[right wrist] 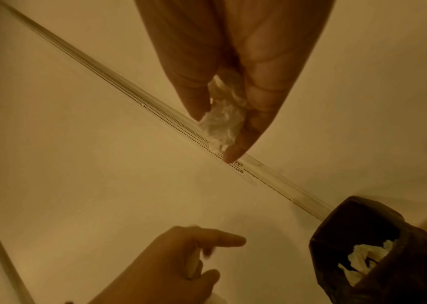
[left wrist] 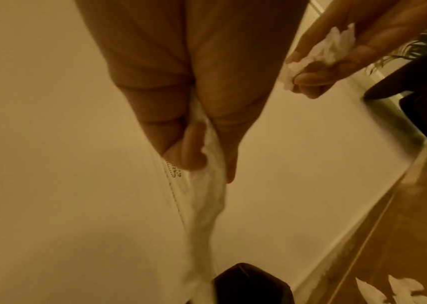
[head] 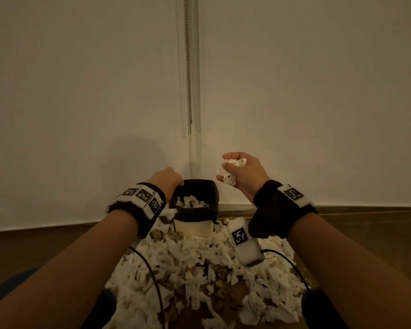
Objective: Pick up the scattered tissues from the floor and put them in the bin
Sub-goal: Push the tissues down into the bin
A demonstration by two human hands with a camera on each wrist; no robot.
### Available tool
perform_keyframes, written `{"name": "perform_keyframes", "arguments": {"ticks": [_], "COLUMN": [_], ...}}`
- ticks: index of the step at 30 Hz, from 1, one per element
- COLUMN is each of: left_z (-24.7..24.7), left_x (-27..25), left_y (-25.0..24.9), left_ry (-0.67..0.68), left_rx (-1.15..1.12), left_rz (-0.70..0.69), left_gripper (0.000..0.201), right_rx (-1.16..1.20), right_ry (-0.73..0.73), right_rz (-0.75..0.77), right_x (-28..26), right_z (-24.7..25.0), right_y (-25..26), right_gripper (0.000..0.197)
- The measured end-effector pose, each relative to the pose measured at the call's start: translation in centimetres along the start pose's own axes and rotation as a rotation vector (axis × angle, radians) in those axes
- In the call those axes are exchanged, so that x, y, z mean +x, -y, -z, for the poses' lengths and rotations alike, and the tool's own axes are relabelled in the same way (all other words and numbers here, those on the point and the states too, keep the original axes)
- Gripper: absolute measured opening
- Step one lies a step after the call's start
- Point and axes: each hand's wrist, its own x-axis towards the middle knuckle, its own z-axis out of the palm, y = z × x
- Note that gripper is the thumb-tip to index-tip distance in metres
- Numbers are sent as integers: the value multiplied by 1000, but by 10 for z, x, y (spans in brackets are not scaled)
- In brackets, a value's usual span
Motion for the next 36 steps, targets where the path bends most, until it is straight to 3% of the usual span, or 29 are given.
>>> {"name": "perform_keyframes", "arguments": {"ticks": [2, 6, 9, 12, 15, 17, 20, 22, 25, 27, 31, 36], "left_z": [-3, -21, -34, -37, -32, -28, -33, -44, -53, -56, -65, -77], "left_x": [0, 2, 4, 16, 25, 23, 22, 28, 45, 56, 82, 117], "left_y": [6, 18, 31, 39, 41, 45, 57, 61, 68, 73, 76, 60], "left_ry": [-41, 102, 173, 147, 137, 226, 225, 131, 58, 28, 37, 132], "left_rx": [52, 249, 257, 178, 90, 182, 541, 599, 356, 232, -115, -161], "left_rz": [59, 162, 211, 240, 210, 145, 22, -21, 69, 116, 271, 136], "left_gripper": [32, 23, 17, 24, 67, 74, 63, 43, 35, 32, 30, 25], "right_rx": [18, 35, -11, -122, -252, -356, -364, -405, -411, -374, -75, -153], "right_ry": [11, 32, 45, 16, -85, -165, -300, -384, -367, -346, -231, -163], "right_rz": [-17, -61, -93, -118, -103, -68, -66, -74, -89, -131, -387, -397], "right_x": [-1, -3, 0, 9, 27, 44, 69, 81, 97, 110, 127, 152], "right_z": [0, -2, -4, -8, -14, -15, -16, -14, -13, -13, -12, -6], "right_y": [0, 1, -2, -11, -25, -38, -63, -82, -110, -131, -168, -192], "right_gripper": [15, 22, 26, 24, 42, 52, 53, 51, 34, 35, 40, 25]}}
